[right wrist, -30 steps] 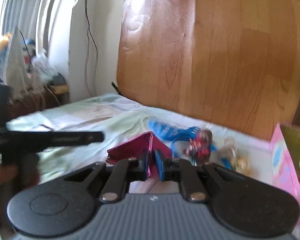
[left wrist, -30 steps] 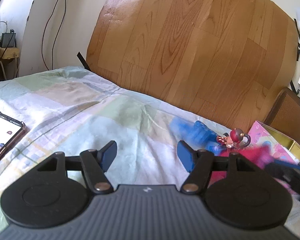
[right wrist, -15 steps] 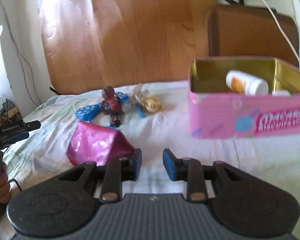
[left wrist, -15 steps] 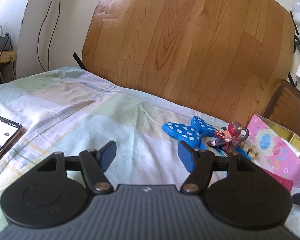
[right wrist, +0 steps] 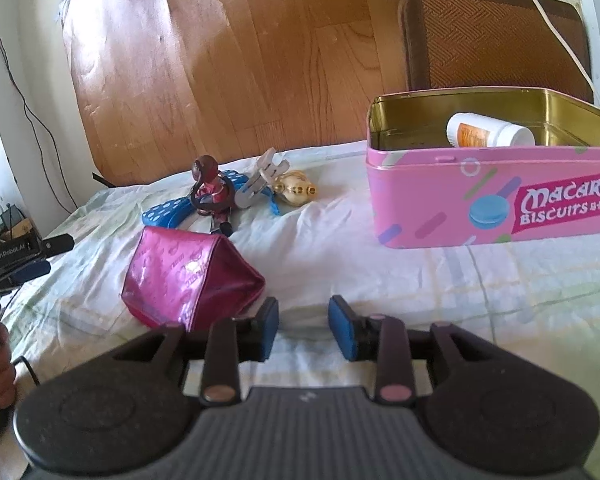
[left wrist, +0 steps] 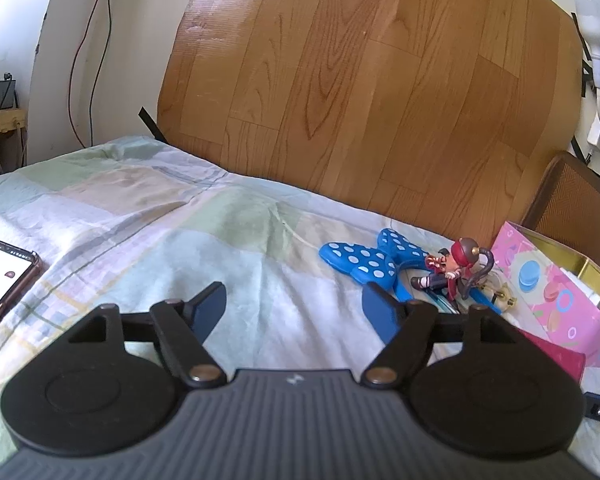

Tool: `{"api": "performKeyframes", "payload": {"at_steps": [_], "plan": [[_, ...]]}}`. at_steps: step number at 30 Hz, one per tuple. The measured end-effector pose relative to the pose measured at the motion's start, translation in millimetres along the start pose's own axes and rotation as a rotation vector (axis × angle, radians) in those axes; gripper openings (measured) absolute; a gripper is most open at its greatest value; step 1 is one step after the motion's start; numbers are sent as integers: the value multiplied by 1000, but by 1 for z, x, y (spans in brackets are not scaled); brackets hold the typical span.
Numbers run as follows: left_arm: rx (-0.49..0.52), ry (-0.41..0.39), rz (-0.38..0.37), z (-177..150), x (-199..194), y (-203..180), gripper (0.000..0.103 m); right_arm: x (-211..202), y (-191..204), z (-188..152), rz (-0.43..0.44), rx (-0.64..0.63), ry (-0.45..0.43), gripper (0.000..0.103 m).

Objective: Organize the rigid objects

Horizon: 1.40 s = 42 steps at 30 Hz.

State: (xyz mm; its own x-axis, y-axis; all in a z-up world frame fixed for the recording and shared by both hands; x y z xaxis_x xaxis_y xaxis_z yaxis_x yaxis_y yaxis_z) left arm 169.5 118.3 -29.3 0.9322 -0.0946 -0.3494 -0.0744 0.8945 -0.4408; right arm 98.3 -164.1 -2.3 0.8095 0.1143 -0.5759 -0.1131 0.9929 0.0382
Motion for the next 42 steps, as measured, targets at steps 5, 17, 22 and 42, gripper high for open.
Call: {"api": "performKeyframes", "payload": {"at_steps": [5, 17, 22, 42], "plan": [[7, 0, 0, -1, 0, -1, 78, 0, 0, 0, 0, -3, 1, 31], [23, -2, -7, -2, -2, -4, 81, 1, 1, 0, 0, -10, 2, 34], [25, -2, -11, -2, -2, -5, 81, 1, 2, 1, -1, -15, 3, 35], [33, -2, -38, -4, -4, -9, 81, 1, 2, 1, -3, -16, 4, 35]]}}
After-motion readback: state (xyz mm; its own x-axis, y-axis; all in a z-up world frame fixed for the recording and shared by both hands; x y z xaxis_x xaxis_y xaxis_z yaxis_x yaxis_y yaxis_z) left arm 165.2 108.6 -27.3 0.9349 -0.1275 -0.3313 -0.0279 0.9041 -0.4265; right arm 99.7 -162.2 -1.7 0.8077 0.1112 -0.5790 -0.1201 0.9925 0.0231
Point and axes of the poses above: each gripper's, at about its wrist camera, not at the fingertips, and x roughly the way its jaws point, y to its left, z to its top, the point moved 6 cm from there along x, roughly the way its jaws point, and after that the axes turned 13 degrees about -x, right-handed, at the moved point
